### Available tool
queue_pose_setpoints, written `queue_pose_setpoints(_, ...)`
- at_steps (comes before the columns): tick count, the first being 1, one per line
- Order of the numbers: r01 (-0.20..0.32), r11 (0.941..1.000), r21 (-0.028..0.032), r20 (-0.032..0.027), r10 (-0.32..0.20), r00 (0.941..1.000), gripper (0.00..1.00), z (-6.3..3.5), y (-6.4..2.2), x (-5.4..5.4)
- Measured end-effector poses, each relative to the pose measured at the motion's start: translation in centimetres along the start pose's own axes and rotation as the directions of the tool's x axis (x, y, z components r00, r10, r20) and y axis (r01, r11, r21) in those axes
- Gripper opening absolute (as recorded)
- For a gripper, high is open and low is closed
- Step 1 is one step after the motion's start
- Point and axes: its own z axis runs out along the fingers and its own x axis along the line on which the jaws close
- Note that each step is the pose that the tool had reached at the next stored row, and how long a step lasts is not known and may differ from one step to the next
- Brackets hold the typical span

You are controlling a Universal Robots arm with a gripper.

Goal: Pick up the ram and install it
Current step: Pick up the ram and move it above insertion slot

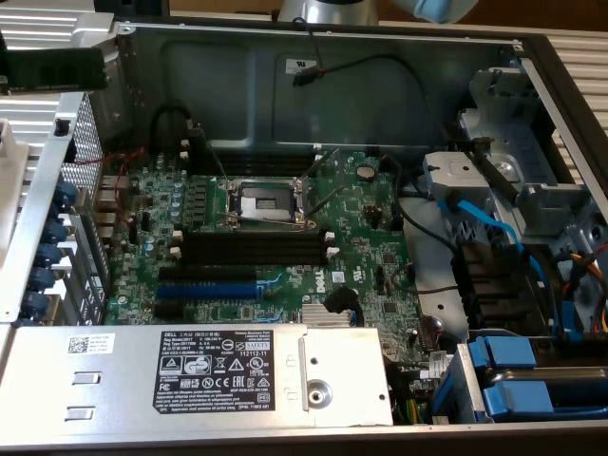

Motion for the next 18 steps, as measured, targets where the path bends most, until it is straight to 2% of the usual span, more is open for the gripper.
queue_pose_setpoints(18, 0.003, 1.0, -0.0007, 0.0, -0.003, 1.0, 0.15, -1.11, -6.2, 0.7)
